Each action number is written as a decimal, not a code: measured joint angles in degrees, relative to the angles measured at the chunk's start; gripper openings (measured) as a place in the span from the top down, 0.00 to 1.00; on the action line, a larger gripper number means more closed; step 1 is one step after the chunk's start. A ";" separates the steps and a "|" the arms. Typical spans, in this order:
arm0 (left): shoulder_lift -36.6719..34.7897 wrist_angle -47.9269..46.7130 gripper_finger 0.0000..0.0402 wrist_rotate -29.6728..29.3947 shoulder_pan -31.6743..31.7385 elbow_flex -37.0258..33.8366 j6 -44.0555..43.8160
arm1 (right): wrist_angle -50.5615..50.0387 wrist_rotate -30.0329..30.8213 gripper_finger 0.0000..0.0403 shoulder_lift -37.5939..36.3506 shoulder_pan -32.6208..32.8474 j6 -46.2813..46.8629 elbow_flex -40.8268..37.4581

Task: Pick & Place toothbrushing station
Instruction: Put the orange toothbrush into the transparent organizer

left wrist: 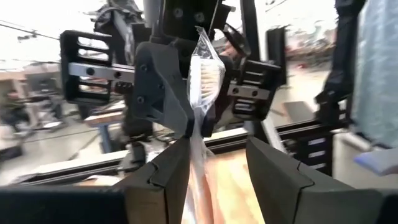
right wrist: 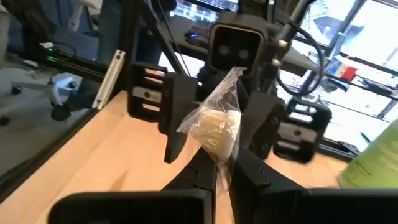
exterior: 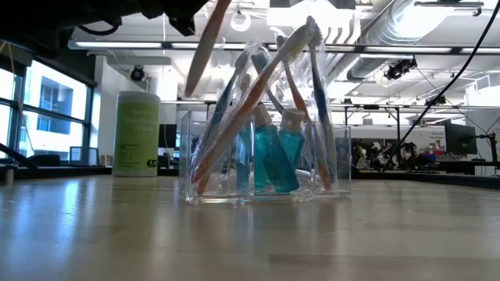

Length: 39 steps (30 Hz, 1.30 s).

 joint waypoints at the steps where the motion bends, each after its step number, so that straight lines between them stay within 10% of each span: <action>1: -0.19 -0.14 0.62 -1.77 -0.67 0.00 1.06 | -0.34 0.45 0.98 0.00 0.00 0.00 0.04; 16: -1.89 9.44 0.62 -45.27 -15.26 0.02 19.58 | -8.37 0.68 0.98 0.28 -3.24 7.53 -0.03; 39: -1.81 8.82 0.62 -51.58 -14.17 0.00 19.99 | -11.50 -7.95 0.83 1.68 -5.42 13.40 -0.01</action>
